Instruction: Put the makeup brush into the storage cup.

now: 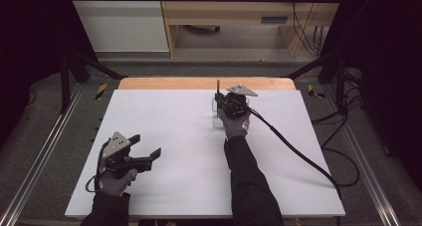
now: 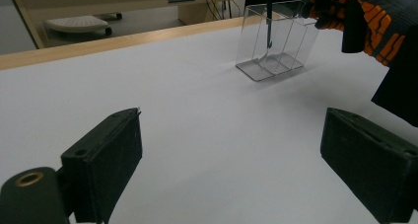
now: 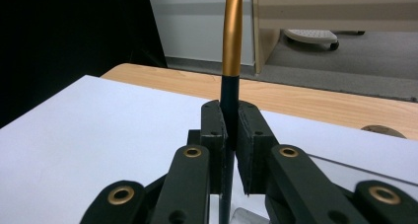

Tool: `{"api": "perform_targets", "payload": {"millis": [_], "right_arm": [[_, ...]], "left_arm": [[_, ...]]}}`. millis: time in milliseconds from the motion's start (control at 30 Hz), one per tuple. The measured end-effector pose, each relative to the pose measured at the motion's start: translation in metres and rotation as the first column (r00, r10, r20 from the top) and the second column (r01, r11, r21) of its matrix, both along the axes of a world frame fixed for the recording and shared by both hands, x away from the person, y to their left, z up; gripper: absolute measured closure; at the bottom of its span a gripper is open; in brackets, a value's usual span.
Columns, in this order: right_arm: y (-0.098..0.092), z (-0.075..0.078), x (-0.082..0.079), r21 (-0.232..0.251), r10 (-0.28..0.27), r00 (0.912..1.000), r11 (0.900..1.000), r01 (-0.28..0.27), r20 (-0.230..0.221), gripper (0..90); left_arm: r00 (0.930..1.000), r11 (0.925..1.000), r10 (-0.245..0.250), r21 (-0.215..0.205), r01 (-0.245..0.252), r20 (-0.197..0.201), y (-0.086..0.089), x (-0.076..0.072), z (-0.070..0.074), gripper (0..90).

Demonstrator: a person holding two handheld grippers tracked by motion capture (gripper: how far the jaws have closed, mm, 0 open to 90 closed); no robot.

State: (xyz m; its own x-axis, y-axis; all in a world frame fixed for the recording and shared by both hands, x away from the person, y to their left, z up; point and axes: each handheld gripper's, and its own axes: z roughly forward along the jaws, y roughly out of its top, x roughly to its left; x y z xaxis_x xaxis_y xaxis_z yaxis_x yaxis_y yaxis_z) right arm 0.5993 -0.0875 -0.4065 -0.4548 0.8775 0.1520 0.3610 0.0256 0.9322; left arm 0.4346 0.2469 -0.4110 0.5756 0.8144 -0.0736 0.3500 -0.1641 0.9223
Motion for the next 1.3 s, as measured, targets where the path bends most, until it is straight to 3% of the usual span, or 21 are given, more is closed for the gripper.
{"api": "perform_targets", "payload": {"millis": [567, 800, 1133, 1300], "right_arm": [[-0.002, -0.008, -0.007, -0.029, -0.017, 0.9996, 0.999, 0.016, -0.024, 82.2], [-0.006, 0.000, -0.018, -0.030, -0.021, 0.9997, 0.999, 0.022, 0.013, 66.6], [-0.016, 0.019, -0.042, -0.024, 0.059, 0.9976, 0.998, -0.058, 0.037, 39.5], [-0.026, 0.022, -0.053, -0.019, 0.089, 0.9952, 0.996, -0.088, 0.040, 33.1]], "left_arm": [[1.0000, 1.0000, 0.000, 0.003, 0.000, 0.001, 0.000, 0.000, 0.000, 8.2], [1.0000, 1.0000, -0.001, 0.006, 0.001, -0.002, -0.001, 0.000, -0.001, 8.2], [1.0000, 0.9999, -0.003, 0.013, 0.003, -0.006, -0.002, 0.001, -0.002, 8.2], [1.0000, 0.9999, -0.002, 0.016, 0.003, -0.008, -0.002, 0.001, -0.002, 8.2]]}}
